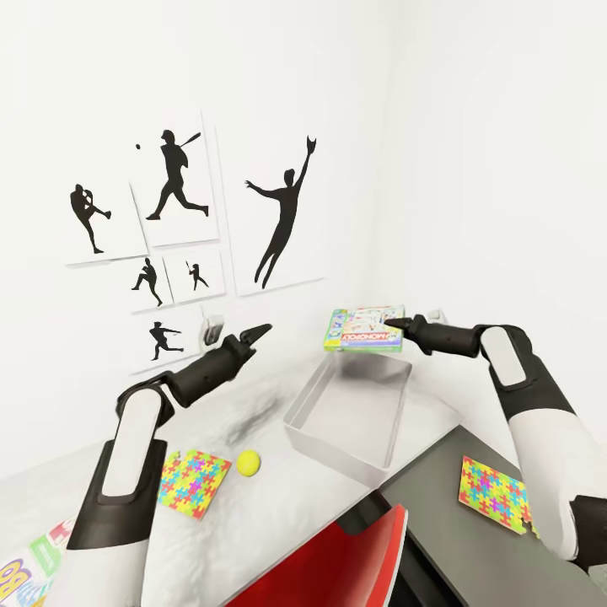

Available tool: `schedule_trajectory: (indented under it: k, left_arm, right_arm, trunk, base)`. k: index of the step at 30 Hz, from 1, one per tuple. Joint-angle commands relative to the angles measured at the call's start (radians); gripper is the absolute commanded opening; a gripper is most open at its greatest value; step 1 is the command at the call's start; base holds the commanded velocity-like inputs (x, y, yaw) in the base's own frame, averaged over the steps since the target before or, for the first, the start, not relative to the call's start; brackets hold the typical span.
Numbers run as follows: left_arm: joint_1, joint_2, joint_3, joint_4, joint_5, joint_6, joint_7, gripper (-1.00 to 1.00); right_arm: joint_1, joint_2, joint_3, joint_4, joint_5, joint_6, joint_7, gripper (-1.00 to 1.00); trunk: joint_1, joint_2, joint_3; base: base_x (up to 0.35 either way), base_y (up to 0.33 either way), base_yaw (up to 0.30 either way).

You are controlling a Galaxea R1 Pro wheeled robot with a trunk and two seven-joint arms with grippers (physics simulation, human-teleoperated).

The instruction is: Put all the toys in the child's room - the three board games (two on the bed and one on the table), the two jigsaw puzzles on the table, and the tennis ball on the table - inside the toy box on the table in the child's room.

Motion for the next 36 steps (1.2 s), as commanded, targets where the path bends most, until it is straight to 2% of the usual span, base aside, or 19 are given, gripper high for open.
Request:
schedule_trajectory:
  k: [1, 5, 9, 16, 20, 24, 30, 36]
  left_arm:
    - [-0.003, -0.002, -0.002, -0.001, 0.037, 0.007, 0.034, 1.0]
    - [-0.008, 0.0, -0.029, -0.001, 0.115, 0.007, 0.114, 1.0]
    - [-0.013, 0.003, -0.044, -0.001, 0.149, 0.007, 0.153, 1.0]
    - [-0.016, 0.014, -0.052, -0.002, 0.162, 0.006, 0.176, 1.0]
    - [-0.016, 0.033, -0.053, -0.002, 0.168, 0.009, 0.178, 1.0]
    - [-0.016, 0.039, -0.057, -0.002, 0.171, 0.01, 0.177, 1.0]
    - [-0.016, 0.043, -0.057, -0.002, 0.176, 0.012, 0.176, 1.0]
    - [-0.01, 0.056, -0.06, 0.004, 0.213, 0.027, 0.17, 1.0]
  right_arm:
    - [-0.001, 0.002, -0.001, 0.002, 0.0, 0.005, -0.001, -1.0]
    - [0.004, 0.005, -0.001, 0.006, -0.002, 0.005, -0.027, -1.0]
    - [0.007, 0.005, -0.003, 0.007, -0.002, 0.005, -0.038, -1.0]
    - [0.008, 0.002, -0.018, 0.007, -0.003, 0.005, -0.044, -1.0]
    - [0.008, 0.003, -0.066, 0.0, -0.003, 0.005, -0.044, -1.0]
    - [0.009, 0.004, -0.092, -0.004, -0.003, 0.005, -0.044, -1.0]
    - [0.009, 0.005, -0.103, -0.006, -0.004, 0.005, -0.04, -1.0]
    - [0.023, 0.0, -0.106, -0.011, 0.001, -0.001, -0.032, -1.0]
  trunk:
    - [0.001, -0.003, -0.002]
    - [0.001, -0.003, -0.002]
    - [0.001, -0.003, -0.002]
    - [0.001, -0.003, -0.002]
    - [0.001, -0.003, -0.002]
    - [0.001, -0.003, -0.002]
    - [0.001, -0.003, -0.002]
    - [0.001, -0.003, -0.002]
  base:
    - [0.0, 0.0, 0.0]
    - [0.0, 0.0, 0.0]
    - [0.0, 0.0, 0.0]
    - [0.0, 0.0, 0.0]
    - [0.0, 0.0, 0.0]
    - [0.0, 0.0, 0.0]
    - [0.0, 0.0, 0.0]
    - [0.0, 0.0, 0.0]
